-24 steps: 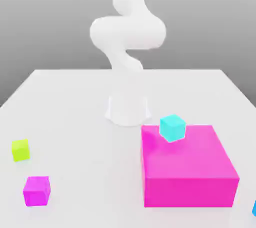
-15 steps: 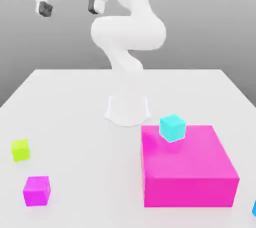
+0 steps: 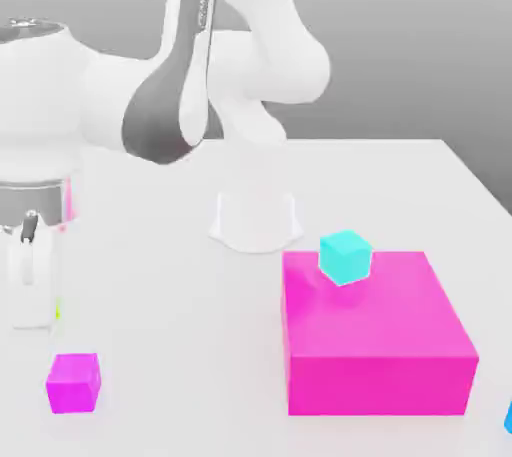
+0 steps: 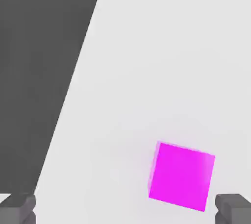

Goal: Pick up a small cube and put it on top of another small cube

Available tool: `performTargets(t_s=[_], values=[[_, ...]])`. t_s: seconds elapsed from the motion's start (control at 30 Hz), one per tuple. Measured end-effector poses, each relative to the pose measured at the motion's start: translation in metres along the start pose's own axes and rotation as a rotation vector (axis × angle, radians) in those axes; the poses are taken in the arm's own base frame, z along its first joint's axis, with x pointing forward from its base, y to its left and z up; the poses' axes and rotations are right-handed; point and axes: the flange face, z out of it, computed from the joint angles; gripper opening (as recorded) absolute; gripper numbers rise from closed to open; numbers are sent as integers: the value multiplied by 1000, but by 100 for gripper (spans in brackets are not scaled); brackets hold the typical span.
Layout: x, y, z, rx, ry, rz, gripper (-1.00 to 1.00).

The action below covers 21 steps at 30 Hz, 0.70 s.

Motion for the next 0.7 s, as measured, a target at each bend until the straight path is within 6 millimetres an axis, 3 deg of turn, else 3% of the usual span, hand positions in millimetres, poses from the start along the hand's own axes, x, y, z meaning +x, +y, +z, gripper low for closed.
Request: performTargets(t_s=[0.2,0.23,0.47,0.63,0.7], values=[[12,11,83,-48,-7,87,0],[12,12,91,-48,-7,87,-100],[12,12,91,-46,-7,88,-100],[15,10,38,-47,-7,92,-100],[56,17,21,-48,5,178,-100]])
